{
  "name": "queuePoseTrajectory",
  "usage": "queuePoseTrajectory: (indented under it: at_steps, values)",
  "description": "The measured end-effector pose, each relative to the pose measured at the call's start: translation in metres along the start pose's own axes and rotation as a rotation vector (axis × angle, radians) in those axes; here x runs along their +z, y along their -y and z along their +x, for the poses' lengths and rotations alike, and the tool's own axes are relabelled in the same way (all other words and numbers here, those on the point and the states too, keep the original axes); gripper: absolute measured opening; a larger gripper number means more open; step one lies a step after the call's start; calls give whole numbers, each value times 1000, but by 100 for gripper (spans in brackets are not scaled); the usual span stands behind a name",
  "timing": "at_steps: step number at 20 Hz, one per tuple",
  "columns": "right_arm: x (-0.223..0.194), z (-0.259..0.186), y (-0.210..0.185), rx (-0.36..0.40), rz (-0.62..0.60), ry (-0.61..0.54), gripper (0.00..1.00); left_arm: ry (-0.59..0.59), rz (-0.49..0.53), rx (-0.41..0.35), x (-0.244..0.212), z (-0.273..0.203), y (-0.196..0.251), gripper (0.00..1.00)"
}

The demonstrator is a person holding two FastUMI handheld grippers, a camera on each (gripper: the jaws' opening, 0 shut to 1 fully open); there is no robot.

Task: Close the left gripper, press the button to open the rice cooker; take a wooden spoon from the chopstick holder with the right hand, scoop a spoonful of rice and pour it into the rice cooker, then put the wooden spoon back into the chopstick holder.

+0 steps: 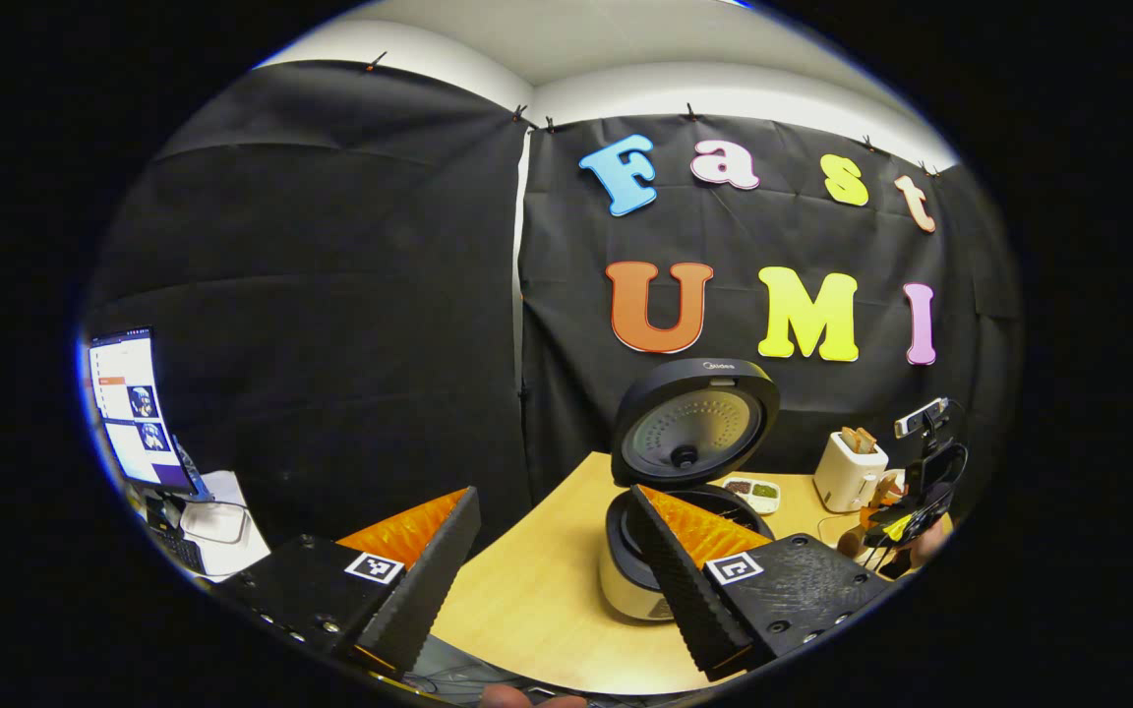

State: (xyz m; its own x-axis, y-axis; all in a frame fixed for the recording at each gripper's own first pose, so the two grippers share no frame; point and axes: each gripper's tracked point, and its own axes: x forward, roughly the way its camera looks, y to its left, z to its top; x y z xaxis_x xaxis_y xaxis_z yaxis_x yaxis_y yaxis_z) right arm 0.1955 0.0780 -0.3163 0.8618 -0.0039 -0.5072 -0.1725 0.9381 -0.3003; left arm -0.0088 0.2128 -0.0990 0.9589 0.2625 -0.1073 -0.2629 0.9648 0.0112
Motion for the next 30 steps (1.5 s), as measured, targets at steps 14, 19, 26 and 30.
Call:
queuePoseTrajectory:
  at_steps: [14,19,26,30]
  values:
    - [-11,-1,-48,137,389,-176,11,-23,-27,-17,-25,-5,-21,96]
    - [-19,-1,-24,203,712,-223,11,-38,-44,-37,-22,-6,-6,96]
    - [-44,-3,7,313,1059,-212,11,-75,-74,-72,-10,-10,23,96]
    - [-52,0,20,380,1213,-186,11,-82,-55,-81,-4,-11,37,95]
